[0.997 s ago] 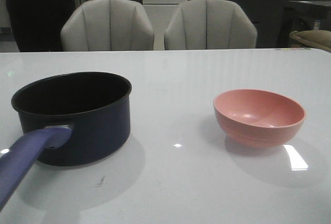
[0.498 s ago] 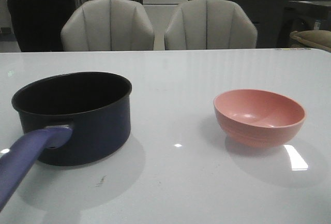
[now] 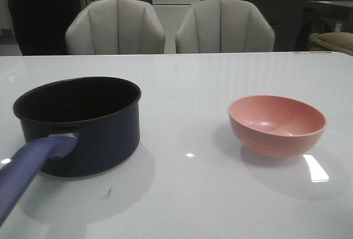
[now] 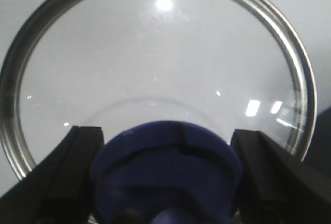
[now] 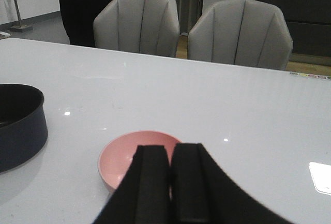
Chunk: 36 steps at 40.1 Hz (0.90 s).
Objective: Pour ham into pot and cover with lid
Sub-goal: 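Carry the glass lid over the saucepan and lower it on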
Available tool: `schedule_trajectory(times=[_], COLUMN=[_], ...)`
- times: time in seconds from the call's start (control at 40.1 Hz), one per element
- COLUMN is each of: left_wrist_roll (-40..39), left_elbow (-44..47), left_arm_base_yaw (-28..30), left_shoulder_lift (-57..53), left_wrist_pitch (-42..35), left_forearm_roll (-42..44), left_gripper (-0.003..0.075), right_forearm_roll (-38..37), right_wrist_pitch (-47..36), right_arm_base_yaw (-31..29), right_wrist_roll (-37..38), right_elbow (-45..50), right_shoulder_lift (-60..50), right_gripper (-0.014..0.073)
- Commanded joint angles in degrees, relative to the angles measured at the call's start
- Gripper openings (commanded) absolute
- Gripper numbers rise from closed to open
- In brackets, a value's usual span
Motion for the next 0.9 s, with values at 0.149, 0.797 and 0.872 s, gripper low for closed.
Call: schedule_trajectory(times=[0.149, 0.797, 0.872], left_wrist_roll=[0.69, 2.25, 2.25], left_elbow=[-8.42, -8.73, -8.85], left_arm_base_yaw=[-10.73, -30.20, -30.88], left_shoulder_lift=[-5.13, -1.78, -0.55], left_wrist_pitch=[3.69, 7.17, 8.15], left_forearm_roll=[-0.52, 0.48, 0.65], left_gripper=[0.0308, 0.0308, 0.0308], right_forearm_roll=[0.06, 0.06, 0.06], right_wrist_pitch=[-4.61, -4.61, -4.61], right_arm_base_yaw=[-0.01, -0.01, -0.01], right_wrist_roll=[-0.57, -0.57, -0.57], right_elbow=[-1.55, -1.55, -1.55], right_shoulder_lift=[0.46, 0.46, 0.46], right_gripper=[0.0161, 0.0161, 0.0161])
